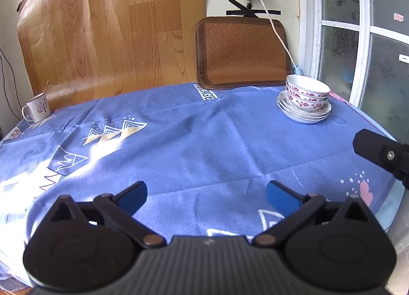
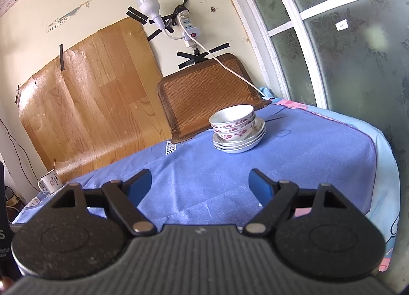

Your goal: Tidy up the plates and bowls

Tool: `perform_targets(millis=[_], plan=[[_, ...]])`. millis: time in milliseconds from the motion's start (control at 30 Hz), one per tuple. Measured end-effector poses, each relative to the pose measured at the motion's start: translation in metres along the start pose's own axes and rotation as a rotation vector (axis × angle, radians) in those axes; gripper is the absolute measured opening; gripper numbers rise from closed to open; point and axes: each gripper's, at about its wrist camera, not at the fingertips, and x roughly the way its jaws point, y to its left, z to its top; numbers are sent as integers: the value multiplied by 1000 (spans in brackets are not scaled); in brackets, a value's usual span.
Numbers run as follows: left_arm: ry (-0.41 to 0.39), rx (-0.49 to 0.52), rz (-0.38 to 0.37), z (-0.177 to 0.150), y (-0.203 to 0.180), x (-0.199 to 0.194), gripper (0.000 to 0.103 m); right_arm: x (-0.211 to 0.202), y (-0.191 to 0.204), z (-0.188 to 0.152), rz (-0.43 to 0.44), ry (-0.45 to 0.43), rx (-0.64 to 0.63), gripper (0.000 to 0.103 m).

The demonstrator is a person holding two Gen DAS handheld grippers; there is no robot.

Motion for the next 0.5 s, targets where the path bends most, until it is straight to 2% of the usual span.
perform_targets(millis=[500], plan=[[5,8,-3,-2,-2,2,103,0,0,1,-4,-3,-2,85]])
